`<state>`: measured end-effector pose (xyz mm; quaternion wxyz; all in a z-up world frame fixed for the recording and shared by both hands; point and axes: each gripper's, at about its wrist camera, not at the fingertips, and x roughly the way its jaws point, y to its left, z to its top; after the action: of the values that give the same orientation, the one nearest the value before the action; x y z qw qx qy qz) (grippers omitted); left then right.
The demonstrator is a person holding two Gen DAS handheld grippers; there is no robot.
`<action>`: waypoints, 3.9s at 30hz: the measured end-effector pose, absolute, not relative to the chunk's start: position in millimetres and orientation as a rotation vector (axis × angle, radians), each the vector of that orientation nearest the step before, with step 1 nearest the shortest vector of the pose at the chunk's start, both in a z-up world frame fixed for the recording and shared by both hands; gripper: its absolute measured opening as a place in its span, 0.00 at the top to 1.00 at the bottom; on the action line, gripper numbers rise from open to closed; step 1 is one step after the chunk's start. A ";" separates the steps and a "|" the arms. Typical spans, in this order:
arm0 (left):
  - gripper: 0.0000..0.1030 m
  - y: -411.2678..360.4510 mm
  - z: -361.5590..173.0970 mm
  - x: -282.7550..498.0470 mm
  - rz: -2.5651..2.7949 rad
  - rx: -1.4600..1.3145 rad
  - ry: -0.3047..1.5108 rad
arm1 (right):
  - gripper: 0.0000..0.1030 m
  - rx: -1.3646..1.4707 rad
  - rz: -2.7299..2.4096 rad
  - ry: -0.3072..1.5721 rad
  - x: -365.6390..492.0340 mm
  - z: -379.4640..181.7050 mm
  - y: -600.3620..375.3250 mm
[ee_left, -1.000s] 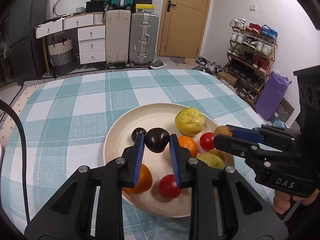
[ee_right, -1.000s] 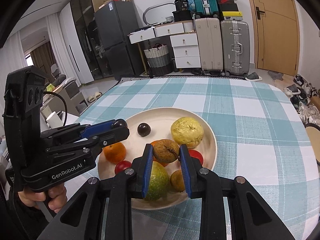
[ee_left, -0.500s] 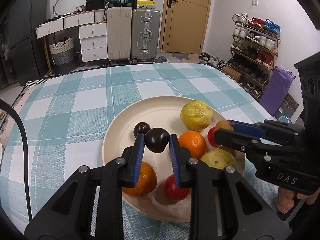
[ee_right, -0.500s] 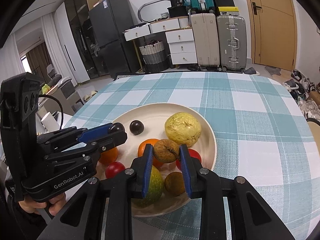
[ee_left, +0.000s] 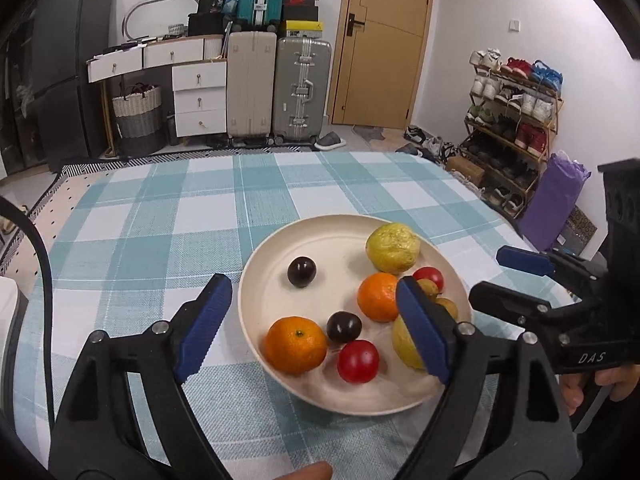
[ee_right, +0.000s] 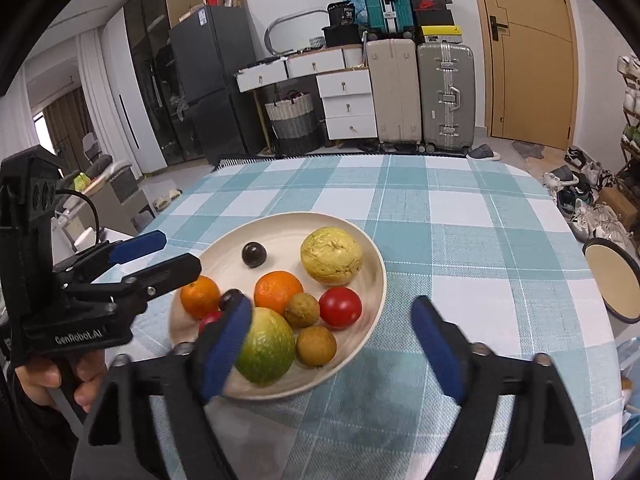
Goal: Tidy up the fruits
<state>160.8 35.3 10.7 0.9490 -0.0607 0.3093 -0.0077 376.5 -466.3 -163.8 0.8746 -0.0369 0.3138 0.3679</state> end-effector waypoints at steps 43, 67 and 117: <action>0.00 27.9 4.7 72.0 0.087 -0.122 0.491 | 0.00 -0.088 0.856 0.417 315.7 -163.5 -486.5; 0.00 27.6 5.4 70.7 0.084 -0.125 0.484 | 0.00 -0.081 0.857 0.413 315.4 -163.5 -487.0; 0.00 29.0 5.2 69.9 0.083 -0.127 0.481 | 0.00 -0.080 0.859 0.415 314.9 -163.6 -487.4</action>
<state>69.9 29.0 5.2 0.9683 -0.0627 0.2381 0.0410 314.9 -487.4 -163.6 0.8875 -0.0384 0.1998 0.4135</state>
